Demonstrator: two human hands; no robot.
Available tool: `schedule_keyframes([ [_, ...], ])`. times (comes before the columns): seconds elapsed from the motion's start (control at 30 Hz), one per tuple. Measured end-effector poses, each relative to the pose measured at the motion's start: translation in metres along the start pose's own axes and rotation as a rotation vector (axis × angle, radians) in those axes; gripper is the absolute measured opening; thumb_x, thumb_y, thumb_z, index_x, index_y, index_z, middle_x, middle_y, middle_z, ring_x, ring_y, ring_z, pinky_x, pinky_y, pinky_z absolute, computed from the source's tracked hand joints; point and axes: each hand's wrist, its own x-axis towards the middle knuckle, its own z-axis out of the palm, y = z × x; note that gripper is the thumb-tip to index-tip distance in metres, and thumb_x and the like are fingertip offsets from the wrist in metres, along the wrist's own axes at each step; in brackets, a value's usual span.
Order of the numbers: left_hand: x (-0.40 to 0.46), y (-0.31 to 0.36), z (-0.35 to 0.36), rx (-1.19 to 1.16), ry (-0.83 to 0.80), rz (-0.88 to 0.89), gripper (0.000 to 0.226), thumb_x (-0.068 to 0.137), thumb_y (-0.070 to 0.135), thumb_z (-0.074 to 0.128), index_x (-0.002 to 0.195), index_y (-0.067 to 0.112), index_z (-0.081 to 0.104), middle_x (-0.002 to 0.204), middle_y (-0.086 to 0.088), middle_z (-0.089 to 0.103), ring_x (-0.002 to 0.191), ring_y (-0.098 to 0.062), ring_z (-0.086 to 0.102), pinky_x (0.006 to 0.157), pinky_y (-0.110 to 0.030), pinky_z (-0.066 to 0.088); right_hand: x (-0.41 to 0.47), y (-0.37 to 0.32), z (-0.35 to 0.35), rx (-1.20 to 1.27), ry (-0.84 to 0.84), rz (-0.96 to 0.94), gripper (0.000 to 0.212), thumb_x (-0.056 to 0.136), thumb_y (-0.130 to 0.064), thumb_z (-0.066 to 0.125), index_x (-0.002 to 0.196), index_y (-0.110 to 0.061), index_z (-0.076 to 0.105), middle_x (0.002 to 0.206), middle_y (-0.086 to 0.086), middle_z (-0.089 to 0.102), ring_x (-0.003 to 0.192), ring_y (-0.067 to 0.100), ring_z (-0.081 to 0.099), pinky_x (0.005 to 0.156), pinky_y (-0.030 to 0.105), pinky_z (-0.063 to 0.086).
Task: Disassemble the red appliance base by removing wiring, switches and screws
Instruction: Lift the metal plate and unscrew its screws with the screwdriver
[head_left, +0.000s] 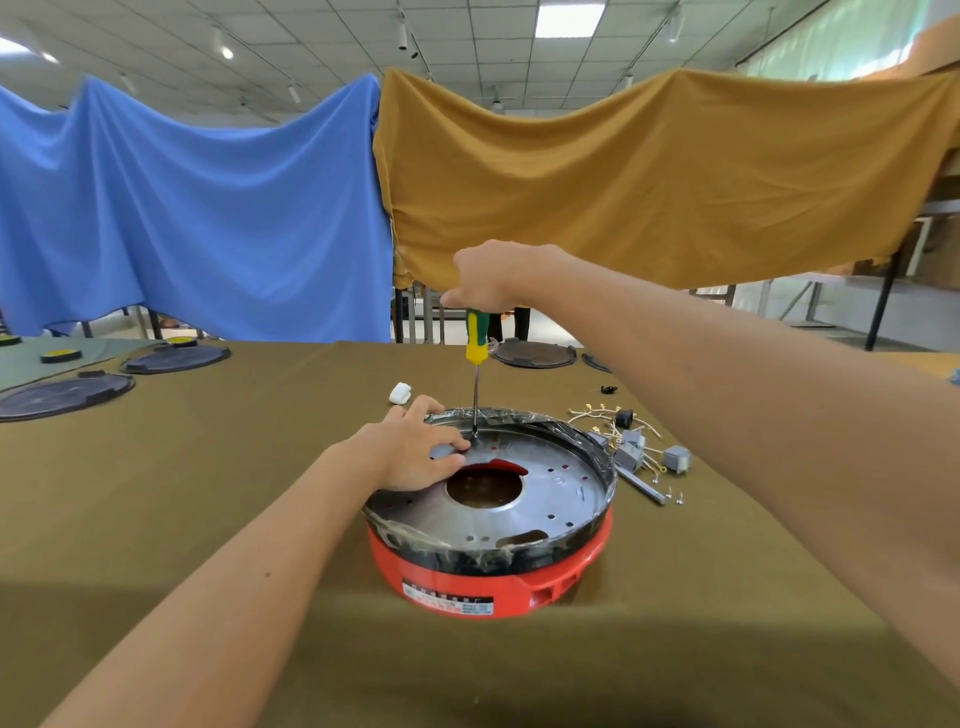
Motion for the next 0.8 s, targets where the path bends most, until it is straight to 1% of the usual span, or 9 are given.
schedule_keyframes([
  [0.1, 0.0, 0.0, 0.002, -0.004, 0.005, 0.0, 0.04, 0.097, 0.062, 0.035, 0.134, 0.051, 0.046, 0.153, 0.008, 0.014, 0.138, -0.027, 0.023, 0.106, -0.051, 0.036, -0.002, 0.002, -0.008, 0.307, -0.146, -0.051, 0.009, 0.095, -0.011, 0.055, 0.104, -0.012, 0.053, 0.097, 0.007, 0.053, 0.075, 0.019, 0.05, 0.061, 0.028, 0.045],
  [0.2, 0.001, -0.002, 0.002, -0.005, 0.014, -0.003, 0.04, 0.097, 0.061, 0.035, 0.134, 0.051, 0.046, 0.153, 0.007, 0.015, 0.137, -0.027, 0.024, 0.106, -0.05, 0.036, -0.006, 0.001, -0.013, 0.471, -0.201, -0.068, 0.026, 0.08, 0.007, 0.054, 0.095, -0.014, 0.058, 0.092, 0.004, 0.052, 0.074, 0.019, 0.049, 0.057, 0.027, 0.045],
  [0.3, 0.001, -0.001, 0.002, 0.001, 0.007, 0.003, 0.041, 0.097, 0.062, 0.034, 0.134, 0.051, 0.046, 0.153, 0.008, 0.014, 0.137, -0.027, 0.024, 0.106, -0.05, 0.036, -0.005, -0.001, -0.009, 0.36, -0.175, -0.015, 0.018, 0.086, -0.016, 0.056, 0.104, -0.016, 0.052, 0.097, 0.005, 0.054, 0.086, 0.025, 0.057, 0.073, 0.037, 0.056],
  [0.4, 0.001, -0.001, 0.001, 0.0, -0.001, -0.003, 0.04, 0.097, 0.061, 0.034, 0.134, 0.051, 0.045, 0.153, 0.009, 0.014, 0.137, -0.028, 0.024, 0.106, -0.05, 0.036, -0.005, -0.002, -0.004, 0.02, -0.057, 0.062, 0.047, 0.096, -0.06, 0.044, 0.112, -0.016, 0.049, 0.093, 0.002, 0.054, 0.089, 0.026, 0.058, 0.076, 0.039, 0.048],
  [0.5, 0.001, 0.0, 0.0, 0.003, -0.005, -0.005, 0.041, 0.097, 0.061, 0.034, 0.135, 0.051, 0.045, 0.154, 0.009, 0.013, 0.138, -0.028, 0.023, 0.106, -0.051, 0.036, -0.002, 0.002, -0.001, -0.042, 0.011, 0.019, 0.047, 0.103, -0.049, 0.043, 0.114, -0.005, 0.055, 0.082, 0.002, 0.052, 0.081, 0.025, 0.053, 0.068, 0.035, 0.04],
  [0.6, 0.001, 0.0, 0.001, 0.004, -0.007, -0.009, 0.041, 0.097, 0.061, 0.034, 0.135, 0.051, 0.045, 0.154, 0.009, 0.013, 0.138, -0.027, 0.023, 0.106, -0.051, 0.037, -0.004, 0.005, -0.006, 0.298, -0.134, -0.042, 0.019, 0.095, -0.014, 0.056, 0.111, -0.004, 0.058, 0.092, 0.009, 0.056, 0.075, 0.024, 0.051, 0.062, 0.031, 0.043],
  [0.67, 0.001, 0.0, 0.001, -0.006, 0.004, -0.008, 0.04, 0.097, 0.061, 0.035, 0.135, 0.051, 0.046, 0.154, 0.008, 0.014, 0.138, -0.027, 0.024, 0.106, -0.051, 0.036, -0.006, 0.007, -0.009, 0.493, -0.173, -0.053, 0.02, 0.084, 0.002, 0.057, 0.099, -0.01, 0.059, 0.095, 0.006, 0.054, 0.078, 0.022, 0.05, 0.062, 0.029, 0.045],
  [0.73, 0.0, 0.0, 0.002, -0.008, 0.014, -0.008, 0.04, 0.097, 0.06, 0.036, 0.134, 0.051, 0.047, 0.153, 0.008, 0.014, 0.137, -0.027, 0.025, 0.105, -0.049, 0.037, -0.006, 0.008, -0.007, 0.48, -0.152, -0.036, 0.02, 0.081, -0.003, 0.058, 0.098, -0.014, 0.055, 0.096, 0.005, 0.053, 0.079, 0.022, 0.05, 0.063, 0.031, 0.047],
  [0.8, 0.0, 0.0, 0.002, -0.003, 0.012, -0.005, 0.04, 0.097, 0.061, 0.035, 0.134, 0.051, 0.047, 0.153, 0.008, 0.014, 0.137, -0.027, 0.025, 0.103, -0.049, 0.037, -0.006, 0.007, -0.001, 0.302, -0.098, 0.009, 0.023, 0.09, -0.03, 0.057, 0.103, -0.014, 0.049, 0.098, 0.004, 0.055, 0.078, 0.022, 0.053, 0.065, 0.034, 0.046],
])
